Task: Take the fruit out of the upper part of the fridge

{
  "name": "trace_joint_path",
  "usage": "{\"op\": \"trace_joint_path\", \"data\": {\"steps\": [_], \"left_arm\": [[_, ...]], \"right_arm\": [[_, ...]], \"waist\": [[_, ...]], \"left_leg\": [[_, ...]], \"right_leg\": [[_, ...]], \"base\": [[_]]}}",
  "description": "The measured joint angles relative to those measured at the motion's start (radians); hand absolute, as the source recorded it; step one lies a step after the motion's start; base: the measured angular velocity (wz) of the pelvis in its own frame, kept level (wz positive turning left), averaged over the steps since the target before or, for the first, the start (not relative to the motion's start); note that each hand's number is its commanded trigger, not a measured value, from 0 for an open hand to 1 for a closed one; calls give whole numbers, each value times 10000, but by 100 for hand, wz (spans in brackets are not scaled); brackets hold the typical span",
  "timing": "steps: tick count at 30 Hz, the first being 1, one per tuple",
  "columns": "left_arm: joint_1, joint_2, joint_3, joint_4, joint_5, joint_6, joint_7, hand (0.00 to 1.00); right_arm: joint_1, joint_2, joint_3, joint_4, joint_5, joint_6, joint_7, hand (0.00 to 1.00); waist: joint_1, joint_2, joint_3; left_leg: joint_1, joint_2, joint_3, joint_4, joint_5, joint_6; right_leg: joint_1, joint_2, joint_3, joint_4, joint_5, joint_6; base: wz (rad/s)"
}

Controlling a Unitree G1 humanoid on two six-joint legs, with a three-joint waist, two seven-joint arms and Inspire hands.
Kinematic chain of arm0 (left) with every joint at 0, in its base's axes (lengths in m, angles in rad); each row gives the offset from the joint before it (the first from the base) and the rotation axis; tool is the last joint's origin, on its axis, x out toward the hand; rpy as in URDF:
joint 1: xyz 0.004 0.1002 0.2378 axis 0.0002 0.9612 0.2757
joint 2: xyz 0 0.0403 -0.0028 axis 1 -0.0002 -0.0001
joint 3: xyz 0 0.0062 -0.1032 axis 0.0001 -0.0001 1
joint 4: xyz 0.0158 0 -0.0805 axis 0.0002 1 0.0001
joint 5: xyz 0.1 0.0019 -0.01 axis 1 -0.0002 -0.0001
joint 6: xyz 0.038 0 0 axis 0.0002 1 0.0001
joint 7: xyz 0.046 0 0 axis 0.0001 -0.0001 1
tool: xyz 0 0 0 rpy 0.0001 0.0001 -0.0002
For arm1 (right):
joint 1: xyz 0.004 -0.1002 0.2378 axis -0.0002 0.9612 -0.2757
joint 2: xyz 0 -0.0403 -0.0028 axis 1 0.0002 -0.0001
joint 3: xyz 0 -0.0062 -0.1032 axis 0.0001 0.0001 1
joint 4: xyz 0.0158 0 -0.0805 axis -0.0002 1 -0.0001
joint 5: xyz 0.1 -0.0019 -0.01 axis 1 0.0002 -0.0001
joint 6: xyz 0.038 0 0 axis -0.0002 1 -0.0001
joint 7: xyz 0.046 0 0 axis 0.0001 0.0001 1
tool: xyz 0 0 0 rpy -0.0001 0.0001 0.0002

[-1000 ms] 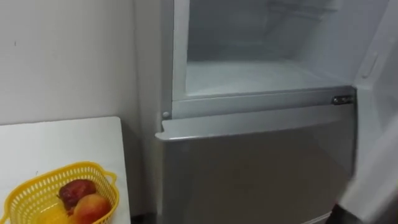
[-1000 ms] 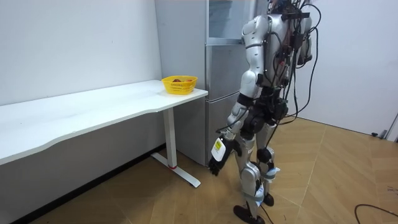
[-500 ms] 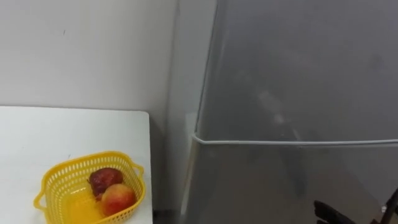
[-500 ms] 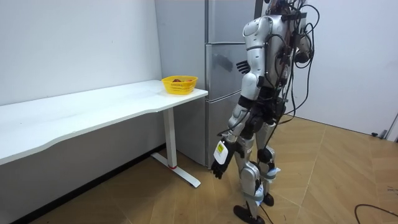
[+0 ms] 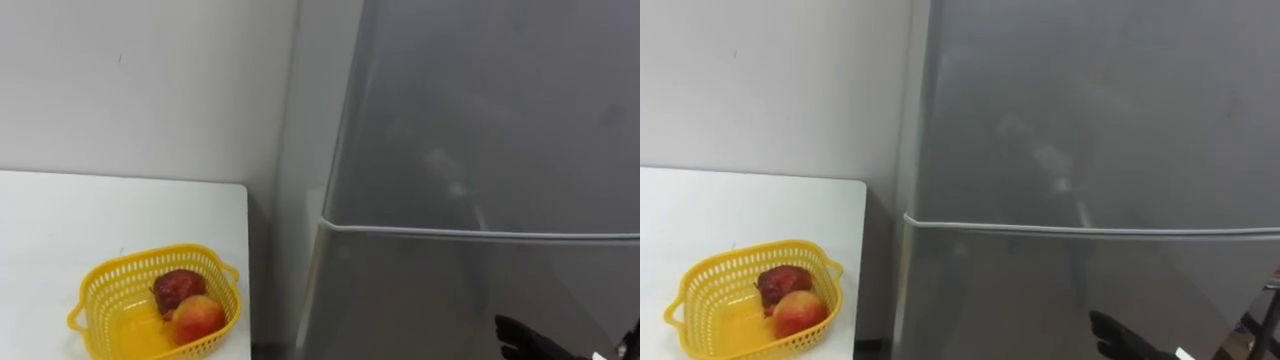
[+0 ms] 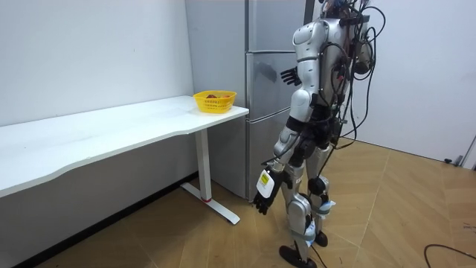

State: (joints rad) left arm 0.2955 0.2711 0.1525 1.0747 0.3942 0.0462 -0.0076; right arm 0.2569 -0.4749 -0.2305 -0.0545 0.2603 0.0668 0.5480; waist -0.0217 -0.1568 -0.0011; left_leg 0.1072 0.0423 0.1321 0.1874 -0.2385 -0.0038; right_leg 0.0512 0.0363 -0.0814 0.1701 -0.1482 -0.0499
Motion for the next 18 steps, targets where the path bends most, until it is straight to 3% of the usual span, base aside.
{"op": "trace_joint_path", "data": {"steps": [5,10,18], "left_arm": [[-79,5,166,10,31,382,-37,0],[-75,22,390,45,24,499,-23,0],[-73,-72,361,0,55,894,334,0]], "right_arm": [[16,1,-51,185,-1111,392,-1,0],[63,3,-501,916,-2070,478,5,0],[393,55,-639,4438,-2324,948,11,0]], "waist": [[-90,14,-7],[-239,18,-10],[-265,166,-74]], "left_leg": [[-24,-6,-32,10,-8,9],[-85,-14,-37,43,-12,16],[-55,-43,-288,44,-23,31]], "right_leg": [[7,-12,5,-12,-2,3],[27,-25,-28,-27,-4,6],[181,-77,-317,-83,-27,24]], "base": [[0],[2],[8]]}}
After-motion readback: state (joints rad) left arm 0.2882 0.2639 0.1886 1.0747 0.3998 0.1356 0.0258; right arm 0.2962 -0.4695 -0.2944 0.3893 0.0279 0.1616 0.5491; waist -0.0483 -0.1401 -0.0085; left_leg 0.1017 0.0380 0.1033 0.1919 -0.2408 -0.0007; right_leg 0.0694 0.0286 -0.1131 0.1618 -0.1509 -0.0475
